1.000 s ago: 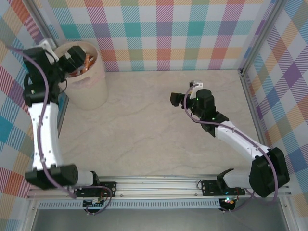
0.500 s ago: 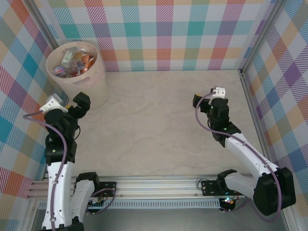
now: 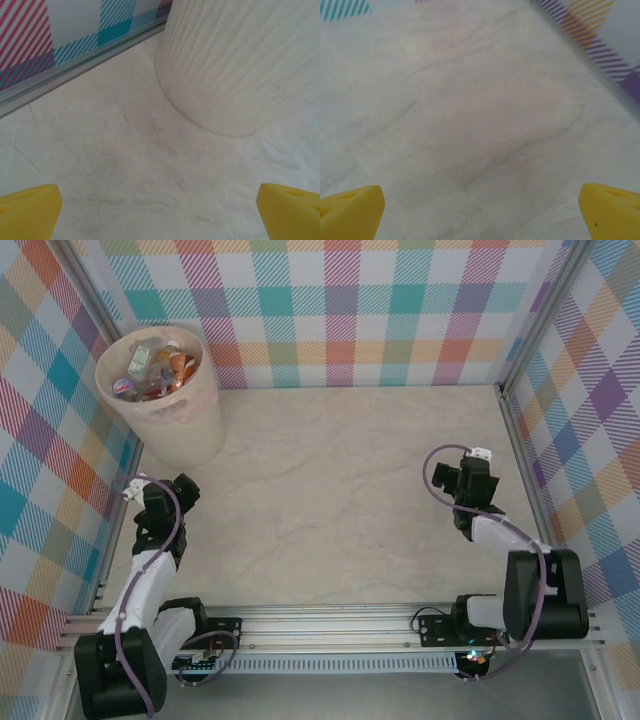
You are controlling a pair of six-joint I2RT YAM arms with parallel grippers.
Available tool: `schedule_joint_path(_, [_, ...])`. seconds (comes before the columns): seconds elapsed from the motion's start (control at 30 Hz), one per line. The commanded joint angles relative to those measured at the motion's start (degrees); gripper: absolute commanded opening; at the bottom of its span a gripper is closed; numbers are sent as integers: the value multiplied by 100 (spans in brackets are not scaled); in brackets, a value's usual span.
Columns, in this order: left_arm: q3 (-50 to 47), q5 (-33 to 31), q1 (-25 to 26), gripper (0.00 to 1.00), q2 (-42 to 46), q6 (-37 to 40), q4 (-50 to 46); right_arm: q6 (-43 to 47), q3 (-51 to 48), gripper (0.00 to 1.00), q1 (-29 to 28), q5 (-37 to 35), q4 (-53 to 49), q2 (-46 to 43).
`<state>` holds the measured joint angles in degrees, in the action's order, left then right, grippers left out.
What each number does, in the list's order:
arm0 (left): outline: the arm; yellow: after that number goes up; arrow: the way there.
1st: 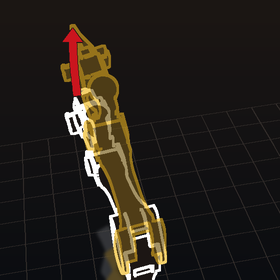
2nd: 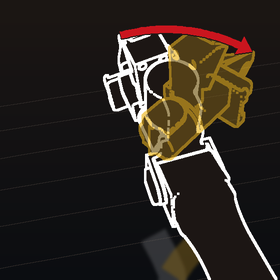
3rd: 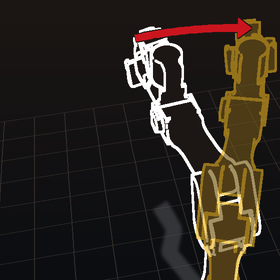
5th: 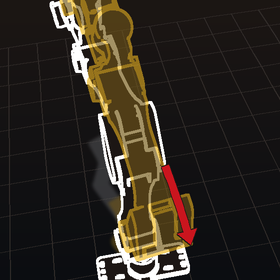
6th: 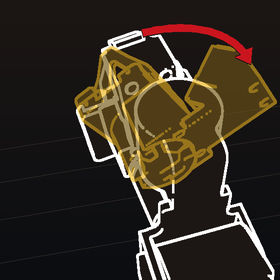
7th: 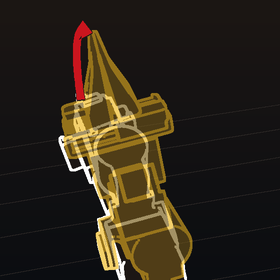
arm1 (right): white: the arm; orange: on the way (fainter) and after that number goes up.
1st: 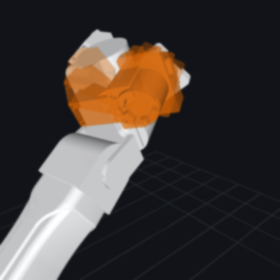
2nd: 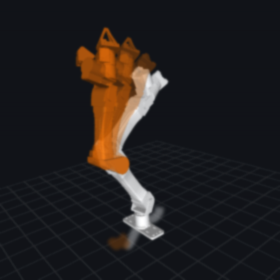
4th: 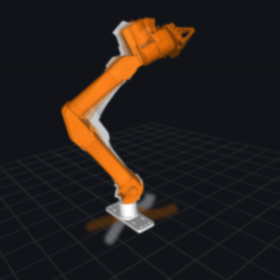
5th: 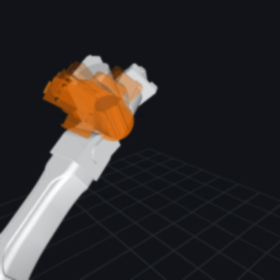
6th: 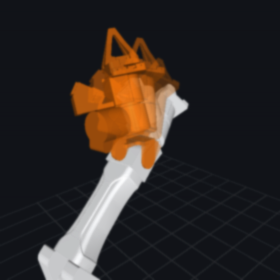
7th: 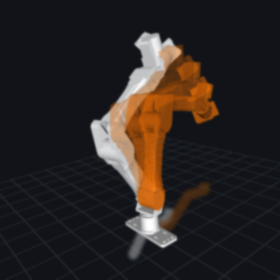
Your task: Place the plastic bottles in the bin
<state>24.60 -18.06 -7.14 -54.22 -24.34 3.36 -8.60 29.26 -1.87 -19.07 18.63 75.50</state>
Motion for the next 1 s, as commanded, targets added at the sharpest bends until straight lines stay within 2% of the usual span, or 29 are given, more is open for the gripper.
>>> schedule_joint_path(0.0, [-49, 140, 74, 100, -494, 522, 1306, 488, -137, 100, 26, 1069, 1199, 385])
schedule_joint_path(0.13, [-69, 295, 164, 100, -1029, 828, 1877, 749, -382, 100, 20, 1433, 2186, 755])
schedule_joint_path(0.27, [-135, 535, 270, 100, -1459, 1259, 2340, 871, -937, 100, 24, 1744, 3741, 1313])
schedule_joint_path(0.37, [-130, 854, 337, 100, -1755, 1511, 2656, 695, -637, 100, 40, 1409, 3059, 1279])
schedule_joint_path(0.57, [196, 1115, 764, 100, -2660, 2138, 3169, 712, -658, 100, 38, 1410, 3042, 1239])
schedule_joint_path(0.67, [357, 984, 1148, 100, -3337, 2569, 3416, 715, -658, 100, 40, 1407, 3072, 1252])
schedule_joint_path(0.73, [304, 792, 1267, 100, -3320, 2604, 3474, 719, -658, 100, 42, 1409, 3057, 1246])
schedule_joint_path(0.87, [-251, 198, 1285, 100, -3657, 2433, 4913, 714, -658, 100, 44, 1415, 3054, 1247])
schedule_joint_path(0.9, [-132, 212, 1277, 100, -3486, 2343, 4330, 717, -658, 100, 46, 1409, 3056, 1247])
schedule_joint_path(0.97, [-191, 53, 1302, 100, -3551, 2343, 4579, 719, -659, 100, 38, 1413, 3064, 1250])
